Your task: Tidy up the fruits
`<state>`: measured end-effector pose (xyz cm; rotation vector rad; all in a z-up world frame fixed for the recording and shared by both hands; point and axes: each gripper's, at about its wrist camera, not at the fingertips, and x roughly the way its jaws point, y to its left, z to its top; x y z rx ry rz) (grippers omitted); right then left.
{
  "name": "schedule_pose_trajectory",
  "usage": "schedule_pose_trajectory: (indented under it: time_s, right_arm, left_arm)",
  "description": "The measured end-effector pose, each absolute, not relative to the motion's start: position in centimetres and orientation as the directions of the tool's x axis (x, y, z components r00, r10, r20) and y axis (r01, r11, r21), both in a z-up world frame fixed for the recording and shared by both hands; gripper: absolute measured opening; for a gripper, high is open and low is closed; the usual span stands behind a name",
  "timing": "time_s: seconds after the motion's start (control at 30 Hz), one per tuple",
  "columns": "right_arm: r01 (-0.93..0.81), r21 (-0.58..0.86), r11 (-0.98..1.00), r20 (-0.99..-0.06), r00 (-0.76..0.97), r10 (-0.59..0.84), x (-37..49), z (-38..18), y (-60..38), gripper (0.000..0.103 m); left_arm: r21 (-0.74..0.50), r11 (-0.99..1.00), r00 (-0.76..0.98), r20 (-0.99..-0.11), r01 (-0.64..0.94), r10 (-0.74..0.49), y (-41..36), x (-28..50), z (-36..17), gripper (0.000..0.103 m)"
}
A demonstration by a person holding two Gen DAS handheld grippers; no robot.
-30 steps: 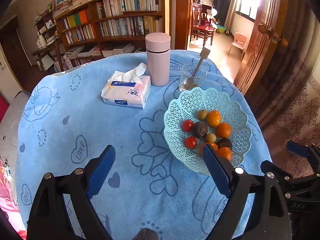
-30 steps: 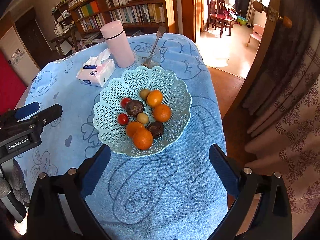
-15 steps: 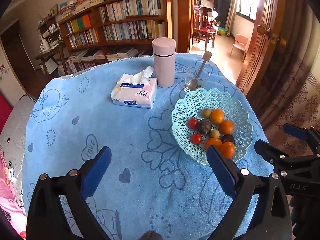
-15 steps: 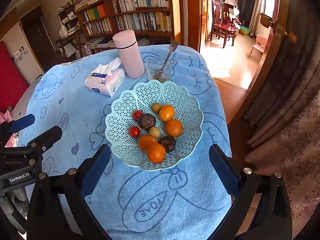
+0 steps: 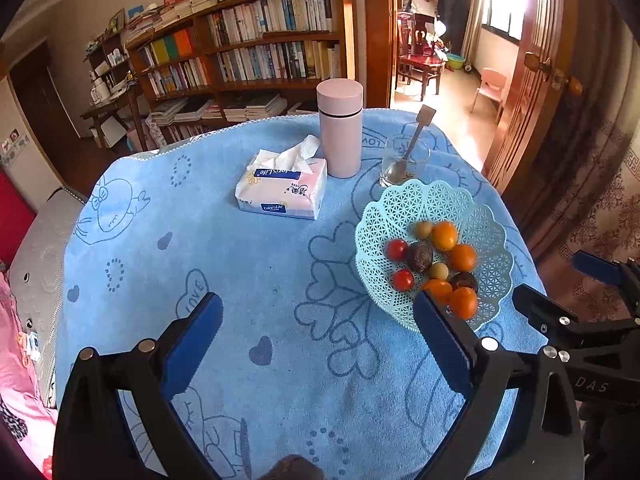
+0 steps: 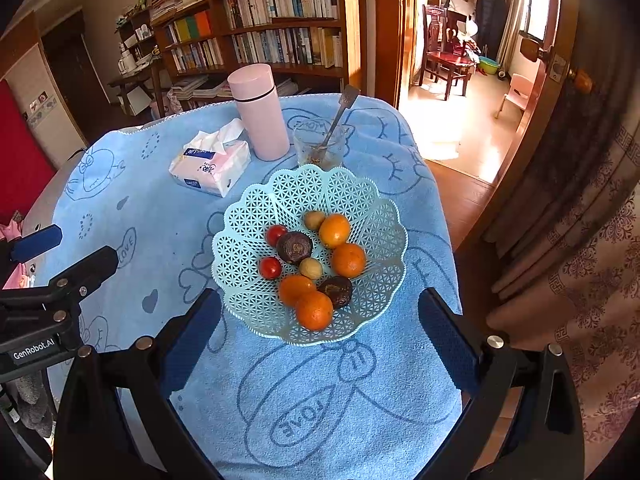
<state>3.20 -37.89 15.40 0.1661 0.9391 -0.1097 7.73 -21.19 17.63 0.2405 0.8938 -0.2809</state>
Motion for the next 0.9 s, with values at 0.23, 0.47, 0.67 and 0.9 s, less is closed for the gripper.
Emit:
schedule_pose_trajectory:
  time_s: [0.23,0.47,0.67,0.9]
  right_arm:
    - [0.176,0.089,0.98,-0.813,0.582,-0.03,3.0,15.3,-38.2,0.1]
    - [0.188,0.092,0.978,-0.819,0.572,-0.033,2.7,14.8,-38.5,0.1]
    - [0.186,0.096,0.978,-0.827,0.562,-0.026,2.6,14.4,-38.1,0.1]
    - [0.157,0.104,0.982,-0.833,0.553,0.0,2.9,14.0,-36.4,0.1]
  left_arm:
    - [0.083,0.928,0.585,-0.795,0.363,-0.158,-21.8,7.7,17.4,0.095]
    - [0.088,0.92,0.581,-0.797,0.382,-0.165,-22.1,7.5,17.0,0.095]
    - [0.092,0.918,0.579,-0.799,0.385,-0.163,-21.6,7.4,16.9,0.095]
    - [0.095,0.937,0.574,-0.809,0.335,-0.123,-19.6,7.4,16.7,0.095]
